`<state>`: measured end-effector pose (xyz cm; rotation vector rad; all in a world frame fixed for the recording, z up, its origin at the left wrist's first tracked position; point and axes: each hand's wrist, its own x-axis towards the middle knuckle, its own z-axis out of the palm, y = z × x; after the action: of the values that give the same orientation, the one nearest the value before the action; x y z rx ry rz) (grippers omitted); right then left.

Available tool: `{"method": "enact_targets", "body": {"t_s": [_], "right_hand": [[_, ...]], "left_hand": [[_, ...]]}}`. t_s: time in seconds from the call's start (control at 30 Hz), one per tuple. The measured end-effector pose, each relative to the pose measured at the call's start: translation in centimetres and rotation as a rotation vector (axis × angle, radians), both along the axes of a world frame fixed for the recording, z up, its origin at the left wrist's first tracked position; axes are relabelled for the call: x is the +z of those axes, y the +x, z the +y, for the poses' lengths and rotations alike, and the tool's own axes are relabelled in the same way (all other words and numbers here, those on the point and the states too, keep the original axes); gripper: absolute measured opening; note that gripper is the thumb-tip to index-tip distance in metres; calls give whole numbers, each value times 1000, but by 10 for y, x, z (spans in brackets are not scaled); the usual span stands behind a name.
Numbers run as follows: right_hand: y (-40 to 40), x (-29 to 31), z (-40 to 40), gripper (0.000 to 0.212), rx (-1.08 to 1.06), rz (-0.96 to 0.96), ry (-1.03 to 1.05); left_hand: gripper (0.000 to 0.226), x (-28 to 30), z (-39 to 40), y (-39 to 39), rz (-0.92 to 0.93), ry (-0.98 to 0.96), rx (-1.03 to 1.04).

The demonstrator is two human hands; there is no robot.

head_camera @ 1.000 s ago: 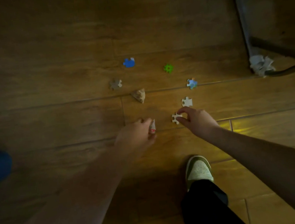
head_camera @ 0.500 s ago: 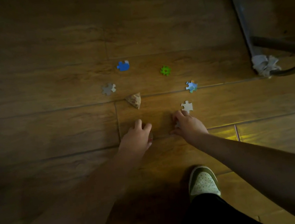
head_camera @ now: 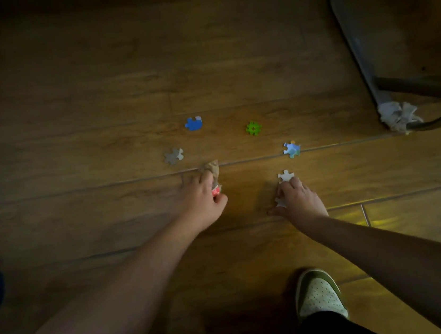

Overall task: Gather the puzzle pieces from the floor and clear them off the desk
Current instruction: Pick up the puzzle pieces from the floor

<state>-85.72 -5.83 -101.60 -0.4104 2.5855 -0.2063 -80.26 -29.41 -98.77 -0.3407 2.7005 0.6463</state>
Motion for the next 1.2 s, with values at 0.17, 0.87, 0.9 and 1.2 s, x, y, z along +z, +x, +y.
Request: {"method": "enact_targets", "body": {"t_s": [0.17,0.87,0.9,1.2], "right_hand": [[2,-1,0,45,20,-7,-75],[-11,13,10,27,-158,-126,-135],[-14,14,11,22,-192,-114,-132],[-37,15,4,43,-600,-130,-312]], "left_hand": [[43,-2,-14,-20,96,-189,-125],[70,-25,-10,-17,-92,-134,-195],[66,-27,-13,-19,-117,-68,-134],[9,-22,-35,-32,-195,398,385]]}}
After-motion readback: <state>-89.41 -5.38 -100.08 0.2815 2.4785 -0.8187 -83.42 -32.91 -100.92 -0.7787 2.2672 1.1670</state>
